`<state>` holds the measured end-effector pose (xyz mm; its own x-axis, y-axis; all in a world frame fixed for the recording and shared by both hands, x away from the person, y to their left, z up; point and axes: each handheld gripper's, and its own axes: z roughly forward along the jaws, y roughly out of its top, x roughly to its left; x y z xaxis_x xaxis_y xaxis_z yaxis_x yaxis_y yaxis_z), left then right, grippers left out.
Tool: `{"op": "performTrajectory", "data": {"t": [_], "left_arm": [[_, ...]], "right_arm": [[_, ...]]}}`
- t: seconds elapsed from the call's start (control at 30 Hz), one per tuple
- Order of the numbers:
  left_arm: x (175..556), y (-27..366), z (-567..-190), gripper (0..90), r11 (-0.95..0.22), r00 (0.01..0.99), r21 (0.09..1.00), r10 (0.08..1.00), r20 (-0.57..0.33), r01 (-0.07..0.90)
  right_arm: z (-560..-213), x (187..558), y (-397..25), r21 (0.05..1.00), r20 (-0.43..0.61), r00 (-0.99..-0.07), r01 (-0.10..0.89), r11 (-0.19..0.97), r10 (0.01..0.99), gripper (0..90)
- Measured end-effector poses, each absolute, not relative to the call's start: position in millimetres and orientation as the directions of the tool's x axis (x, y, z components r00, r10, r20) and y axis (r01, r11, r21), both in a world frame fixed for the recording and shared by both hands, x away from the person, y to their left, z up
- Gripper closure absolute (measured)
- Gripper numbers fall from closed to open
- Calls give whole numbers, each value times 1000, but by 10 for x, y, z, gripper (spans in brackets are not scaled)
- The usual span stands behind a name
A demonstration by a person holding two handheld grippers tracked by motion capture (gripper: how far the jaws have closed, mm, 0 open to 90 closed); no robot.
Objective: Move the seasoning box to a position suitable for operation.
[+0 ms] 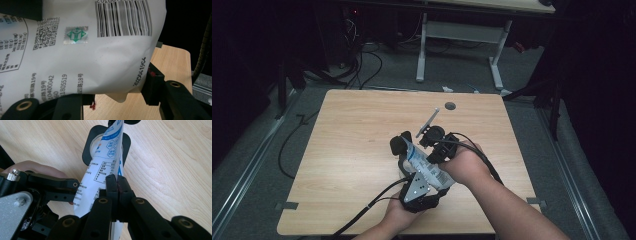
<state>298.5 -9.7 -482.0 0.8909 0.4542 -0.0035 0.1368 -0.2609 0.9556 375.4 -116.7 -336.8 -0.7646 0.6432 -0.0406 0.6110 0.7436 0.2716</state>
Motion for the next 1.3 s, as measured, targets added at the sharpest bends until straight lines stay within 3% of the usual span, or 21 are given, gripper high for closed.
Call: {"op": "performTrajectory", "data": {"t": [1.3], "left_arm": [[2980, -93, -4792, 545, -246, 889, 960, 459, -6, 134]], "right_arm": [[-3355, 3773, -1140, 271, -46, -769, 605, 749, 637, 900]]}}
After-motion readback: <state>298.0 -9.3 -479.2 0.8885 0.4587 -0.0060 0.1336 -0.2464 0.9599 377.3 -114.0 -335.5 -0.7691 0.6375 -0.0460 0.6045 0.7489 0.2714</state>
